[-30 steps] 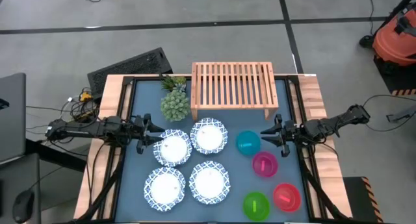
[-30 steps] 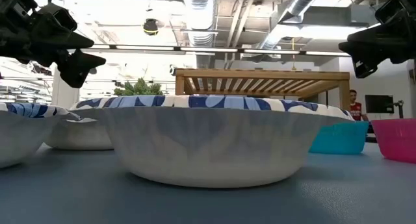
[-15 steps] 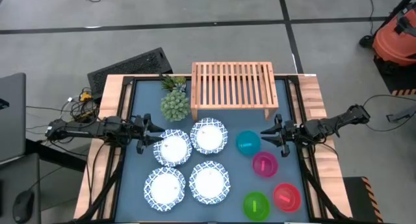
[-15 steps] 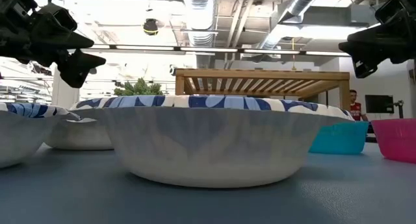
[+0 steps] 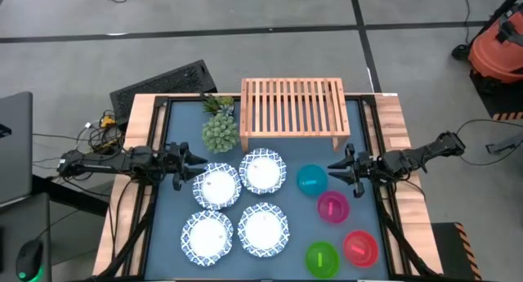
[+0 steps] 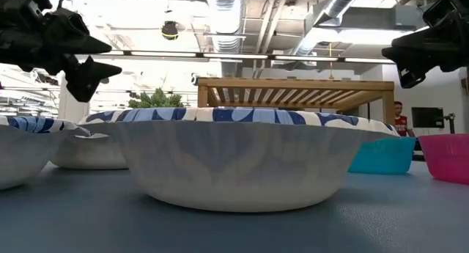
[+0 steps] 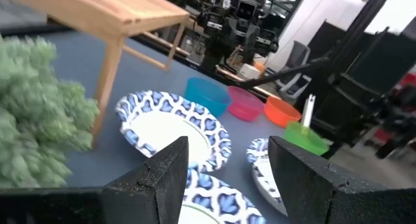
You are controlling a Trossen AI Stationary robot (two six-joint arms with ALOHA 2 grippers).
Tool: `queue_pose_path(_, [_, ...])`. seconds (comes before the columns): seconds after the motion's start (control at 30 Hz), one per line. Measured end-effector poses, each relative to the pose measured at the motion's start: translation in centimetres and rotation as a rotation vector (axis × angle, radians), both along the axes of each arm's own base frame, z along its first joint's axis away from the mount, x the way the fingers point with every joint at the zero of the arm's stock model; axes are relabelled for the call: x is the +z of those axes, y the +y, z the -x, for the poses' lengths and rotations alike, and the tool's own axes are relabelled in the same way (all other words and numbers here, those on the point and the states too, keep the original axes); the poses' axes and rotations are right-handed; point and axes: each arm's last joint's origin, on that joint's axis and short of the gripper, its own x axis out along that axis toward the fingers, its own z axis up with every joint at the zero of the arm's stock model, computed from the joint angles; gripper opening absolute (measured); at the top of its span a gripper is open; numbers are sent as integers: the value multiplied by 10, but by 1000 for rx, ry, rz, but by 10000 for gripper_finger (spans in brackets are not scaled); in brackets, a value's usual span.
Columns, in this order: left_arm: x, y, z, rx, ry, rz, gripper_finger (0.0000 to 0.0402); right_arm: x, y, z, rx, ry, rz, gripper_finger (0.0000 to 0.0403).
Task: Place and stack bowls onto a shelf
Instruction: Put the blue bowl on the shelf
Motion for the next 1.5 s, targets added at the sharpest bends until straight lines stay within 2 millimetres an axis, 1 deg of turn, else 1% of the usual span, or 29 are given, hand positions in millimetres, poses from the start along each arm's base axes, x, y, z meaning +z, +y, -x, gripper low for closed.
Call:
queue_pose_path(0.2, [0, 0, 0, 2, -1, 41, 197, 0, 0, 0, 0, 0, 0, 134])
queue_pose_path(0.3, [1, 1, 0, 43, -10, 60, 197, 0, 0, 0, 0, 0, 0, 134])
queue_pose_path(0.4, [3, 3, 0, 110, -47, 160, 197, 0, 0, 0, 0, 0, 0, 134])
queue_pose_path(0.57, [14, 5, 1, 139, -190, 470, 197, 0, 0, 0, 0, 0, 0, 134])
queue_pose_path(0.67, [24, 6, 3, 143, -313, 526, 197, 0, 0, 0, 0, -4, -2, 134])
queue_pose_path(0.73, [32, 8, 6, 177, -404, 553, 197, 1, 0, 0, 0, -13, -11, 134])
queue_pose_path(0.8, [37, 9, 9, 222, -487, 586, 197, 2, 0, 0, 2, -28, -85, 134])
queue_pose_path(0.87, [43, 11, 12, 245, -560, 607, 197, 3, 0, 0, 6, -41, -230, 134])
queue_pose_path(0.93, [48, 12, 14, 264, -596, 617, 196, 5, 0, 0, 11, -53, -384, 134])
queue_pose_path(1.0, [54, 12, 16, 283, -615, 606, 197, 5, 0, 0, 13, -48, -492, 134])
queue_pose_path(1.1, [65, 13, 20, 317, -658, 589, 197, 5, 0, 0, 16, -48, -564, 134])
queue_pose_path(1.2, [70, 14, 22, 361, -663, 552, 197, 6, 0, 0, 21, -58, -649, 134])
queue_pose_path(1.3, [75, 14, 24, 372, -675, 527, 197, 14, -1, 1, 39, -137, -740, 134])
queue_pose_path(1.4, [79, 15, 26, 370, -699, 529, 197, 32, -4, 4, 83, -295, -796, 134])
queue_pose_path(1.5, [86, 14, 29, 329, -746, 525, 197, 60, -7, 12, 91, -407, -709, 134])
